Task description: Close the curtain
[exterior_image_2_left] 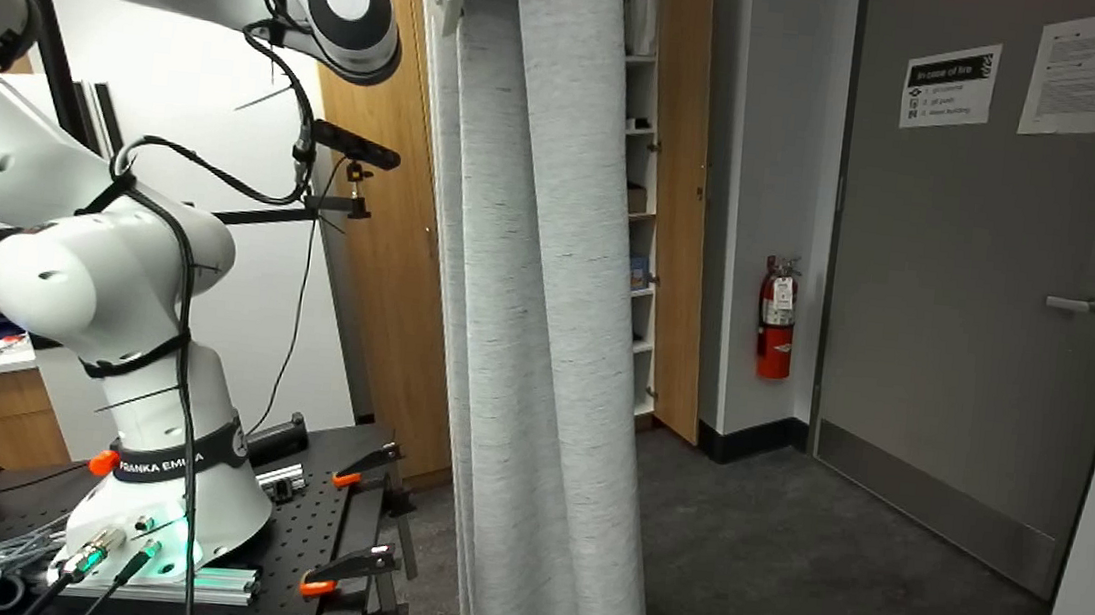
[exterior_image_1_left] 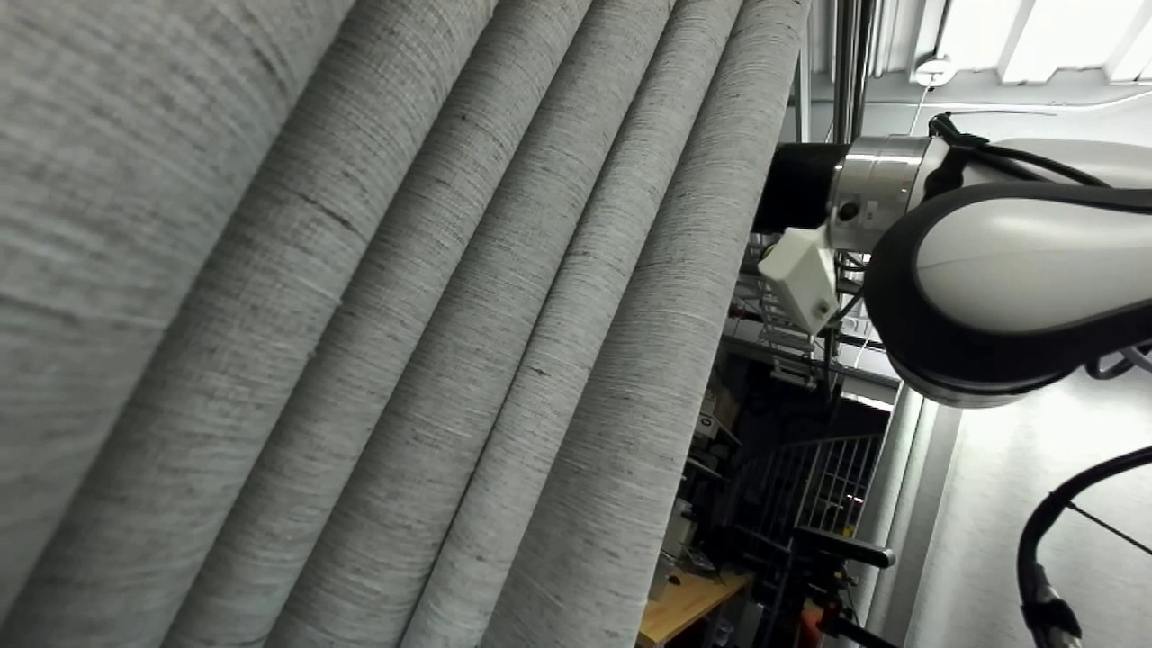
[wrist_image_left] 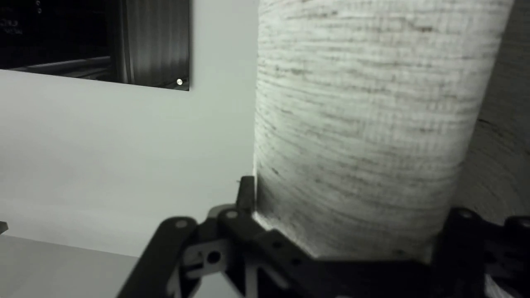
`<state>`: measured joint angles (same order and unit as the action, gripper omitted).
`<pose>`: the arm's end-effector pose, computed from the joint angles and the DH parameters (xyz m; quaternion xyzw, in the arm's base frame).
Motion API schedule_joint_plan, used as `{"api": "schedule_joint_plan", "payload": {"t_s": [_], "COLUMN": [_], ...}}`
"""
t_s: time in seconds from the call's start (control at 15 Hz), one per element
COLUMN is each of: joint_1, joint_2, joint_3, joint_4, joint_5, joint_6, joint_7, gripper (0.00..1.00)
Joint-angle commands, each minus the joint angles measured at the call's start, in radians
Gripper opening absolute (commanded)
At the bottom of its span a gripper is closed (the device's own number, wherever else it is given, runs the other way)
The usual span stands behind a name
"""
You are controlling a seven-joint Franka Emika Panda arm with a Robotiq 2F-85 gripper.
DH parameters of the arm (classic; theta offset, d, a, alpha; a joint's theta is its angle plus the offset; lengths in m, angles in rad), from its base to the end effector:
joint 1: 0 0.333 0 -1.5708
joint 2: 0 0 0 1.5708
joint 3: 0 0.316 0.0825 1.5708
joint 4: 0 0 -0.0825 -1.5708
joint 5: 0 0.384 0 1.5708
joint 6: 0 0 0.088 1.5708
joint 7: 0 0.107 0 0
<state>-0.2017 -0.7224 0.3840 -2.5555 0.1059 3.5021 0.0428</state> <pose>0.3479 0.1086 0.6811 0.6805 0.0606 0.7301 0.0130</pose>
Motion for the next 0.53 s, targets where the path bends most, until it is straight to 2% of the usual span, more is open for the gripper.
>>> {"api": "schedule_joint_plan", "payload": {"t_s": [0.0, 0.07, 0.47], "joint_1": [-0.088, -0.110, -0.209], "joint_2": [0.029, 0.029, 0.034], "joint_3": [0.069, 0.085, 0.134], "joint_4": [0.031, 0.033, 0.046], "joint_5": [0.035, 0.040, 0.043], "joint_6": [0.055, 0.057, 0.047], "joint_7": [0.014, 0.015, 0.008], "gripper": [0.55, 0.45, 0.02]}}
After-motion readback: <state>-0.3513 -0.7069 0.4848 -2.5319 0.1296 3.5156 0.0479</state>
